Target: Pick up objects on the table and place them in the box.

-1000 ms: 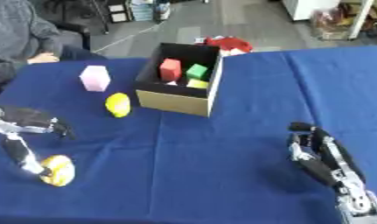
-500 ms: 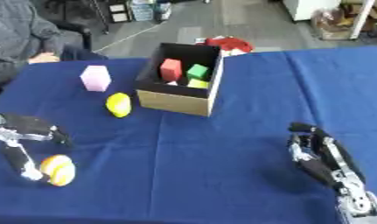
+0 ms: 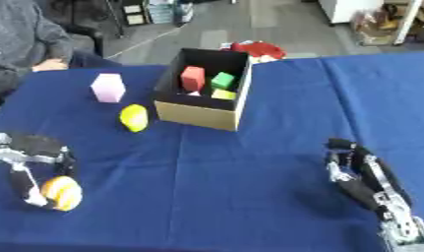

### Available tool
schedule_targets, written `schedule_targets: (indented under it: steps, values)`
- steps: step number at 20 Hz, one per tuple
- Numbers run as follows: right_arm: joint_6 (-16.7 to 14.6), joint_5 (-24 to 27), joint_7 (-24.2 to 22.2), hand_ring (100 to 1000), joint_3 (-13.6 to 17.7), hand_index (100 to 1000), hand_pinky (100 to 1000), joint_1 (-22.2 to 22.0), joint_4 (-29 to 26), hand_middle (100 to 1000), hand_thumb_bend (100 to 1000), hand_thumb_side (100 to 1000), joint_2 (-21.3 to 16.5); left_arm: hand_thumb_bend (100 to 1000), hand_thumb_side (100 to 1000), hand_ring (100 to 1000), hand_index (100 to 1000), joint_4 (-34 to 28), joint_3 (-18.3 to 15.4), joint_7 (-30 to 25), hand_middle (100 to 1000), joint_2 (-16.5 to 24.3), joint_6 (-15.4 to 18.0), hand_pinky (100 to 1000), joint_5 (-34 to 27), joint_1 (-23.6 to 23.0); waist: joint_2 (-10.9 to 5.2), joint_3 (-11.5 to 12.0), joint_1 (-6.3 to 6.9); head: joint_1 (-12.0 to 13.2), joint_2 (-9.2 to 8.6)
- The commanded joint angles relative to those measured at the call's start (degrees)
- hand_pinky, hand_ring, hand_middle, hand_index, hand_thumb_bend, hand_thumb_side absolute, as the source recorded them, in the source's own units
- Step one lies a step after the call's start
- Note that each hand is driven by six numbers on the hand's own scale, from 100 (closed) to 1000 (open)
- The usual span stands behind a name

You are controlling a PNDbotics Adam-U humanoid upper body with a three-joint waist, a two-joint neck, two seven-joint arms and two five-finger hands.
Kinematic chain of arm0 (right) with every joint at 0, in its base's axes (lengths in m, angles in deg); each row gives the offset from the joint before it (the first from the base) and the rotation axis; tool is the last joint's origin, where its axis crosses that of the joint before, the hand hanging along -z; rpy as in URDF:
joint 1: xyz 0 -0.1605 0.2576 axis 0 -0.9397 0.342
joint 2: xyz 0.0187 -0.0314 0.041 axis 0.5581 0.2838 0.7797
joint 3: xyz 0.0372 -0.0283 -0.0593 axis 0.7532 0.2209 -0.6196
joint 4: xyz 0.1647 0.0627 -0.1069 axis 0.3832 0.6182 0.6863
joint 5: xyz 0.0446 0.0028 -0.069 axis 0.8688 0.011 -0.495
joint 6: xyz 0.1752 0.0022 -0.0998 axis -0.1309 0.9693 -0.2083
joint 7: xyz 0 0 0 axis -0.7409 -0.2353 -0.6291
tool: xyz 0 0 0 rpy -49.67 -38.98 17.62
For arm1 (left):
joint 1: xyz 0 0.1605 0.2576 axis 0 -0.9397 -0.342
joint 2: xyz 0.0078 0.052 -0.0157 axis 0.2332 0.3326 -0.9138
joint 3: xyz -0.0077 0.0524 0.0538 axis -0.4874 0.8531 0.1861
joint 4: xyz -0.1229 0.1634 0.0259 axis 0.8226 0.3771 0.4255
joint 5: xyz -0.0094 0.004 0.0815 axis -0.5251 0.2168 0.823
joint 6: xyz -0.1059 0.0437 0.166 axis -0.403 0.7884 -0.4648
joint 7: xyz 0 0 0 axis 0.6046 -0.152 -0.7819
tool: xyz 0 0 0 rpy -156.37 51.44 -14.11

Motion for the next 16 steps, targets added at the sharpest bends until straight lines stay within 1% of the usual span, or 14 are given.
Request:
schedule_targets:
  steps: [1, 2, 3, 6, 8, 10, 13, 15, 16]
  values:
    - [0.1, -0.2, 0.1, 675, 0.1, 809, 765, 0.6, -0.5, 741, 100, 310, -1.1, 373, 267, 439, 587, 0.4, -1.7, -20.0, 428, 1.1, 20.1, 534, 0.2, 1.0, -1.35, 0.0, 0.51, 0.2, 0.21]
    - [0.1, -0.2, 0.1, 675, 0.1, 809, 765, 0.6, -0.4, 741, 100, 309, -1.1, 360, 268, 421, 567, 0.6, -2.0, -20.0, 409, 1.0, 20.1, 517, 0.1, 1.1, -1.35, 0.0, 0.50, 0.2, 0.21]
    - [0.1, -0.2, 0.1, 675, 0.1, 809, 765, 0.6, -0.4, 741, 100, 310, -1.1, 344, 270, 386, 529, 0.8, -2.3, -20.0, 371, 1.0, 20.0, 482, -0.1, 1.2, -1.34, 0.1, 0.48, 0.2, 0.21]
    - [0.1, -0.2, 0.2, 676, 0.2, 809, 765, 0.6, -0.4, 741, 100, 309, -1.2, 345, 288, 360, 500, 0.4, -3.7, -20.0, 343, 1.1, 19.2, 455, -0.9, 2.1, -1.34, 0.1, 0.45, 0.3, 0.21]
    - [0.1, -0.2, 0.3, 676, 0.2, 809, 765, 0.5, -0.3, 741, 100, 308, -1.2, 357, 309, 360, 499, -0.5, -5.2, -20.0, 342, 1.2, 18.3, 456, -1.5, 3.1, -1.40, 0.2, 0.44, 0.2, 0.21]
    - [0.1, -0.2, 0.3, 676, 0.2, 809, 765, 0.4, -0.3, 741, 100, 307, -1.2, 364, 330, 361, 500, -2.0, -7.5, -20.0, 343, 0.9, 17.3, 457, -1.7, 5.1, -1.51, 0.3, 0.41, 0.2, 0.21]
    - [0.2, -0.2, 0.4, 676, 0.3, 809, 765, 0.3, -0.2, 741, 100, 302, -1.1, 356, 364, 370, 507, -3.9, -11.2, -20.0, 350, -0.6, 14.6, 469, -3.5, 9.3, -1.61, 0.2, 0.27, 0.0, 0.21]
    - [0.2, -0.2, 0.4, 676, 0.3, 809, 765, 0.2, -0.1, 741, 100, 299, -1.0, 339, 364, 379, 514, -5.7, -14.3, -20.0, 356, -2.8, 12.3, 480, -4.1, 12.9, -1.67, 0.1, 0.15, -0.1, 0.21]
    - [0.2, -0.2, 0.4, 676, 0.2, 809, 765, 0.1, -0.1, 741, 100, 299, -0.9, 338, 364, 383, 516, -5.8, -15.8, -20.0, 358, -4.7, 11.0, 484, -3.8, 15.0, -1.72, 0.1, 0.06, -0.1, 0.21]
